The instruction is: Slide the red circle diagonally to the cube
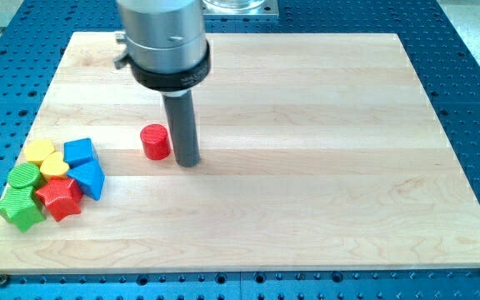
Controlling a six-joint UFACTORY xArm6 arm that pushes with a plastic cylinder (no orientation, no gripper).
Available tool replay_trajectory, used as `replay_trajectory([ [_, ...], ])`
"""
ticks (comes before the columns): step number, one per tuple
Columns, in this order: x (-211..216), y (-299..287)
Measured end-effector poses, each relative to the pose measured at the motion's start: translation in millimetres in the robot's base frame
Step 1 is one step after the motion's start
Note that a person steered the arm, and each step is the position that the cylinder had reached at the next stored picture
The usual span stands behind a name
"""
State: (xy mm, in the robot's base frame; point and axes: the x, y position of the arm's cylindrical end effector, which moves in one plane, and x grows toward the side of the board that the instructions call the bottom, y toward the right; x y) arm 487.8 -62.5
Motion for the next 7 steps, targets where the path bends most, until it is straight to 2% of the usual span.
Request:
replay_trajectory([
  [1,42,-11],
  [3,-41,-13],
  [4,-34,9],
  [5,4,-9],
  [6,-7,-46],
  [7,-49,-15],
])
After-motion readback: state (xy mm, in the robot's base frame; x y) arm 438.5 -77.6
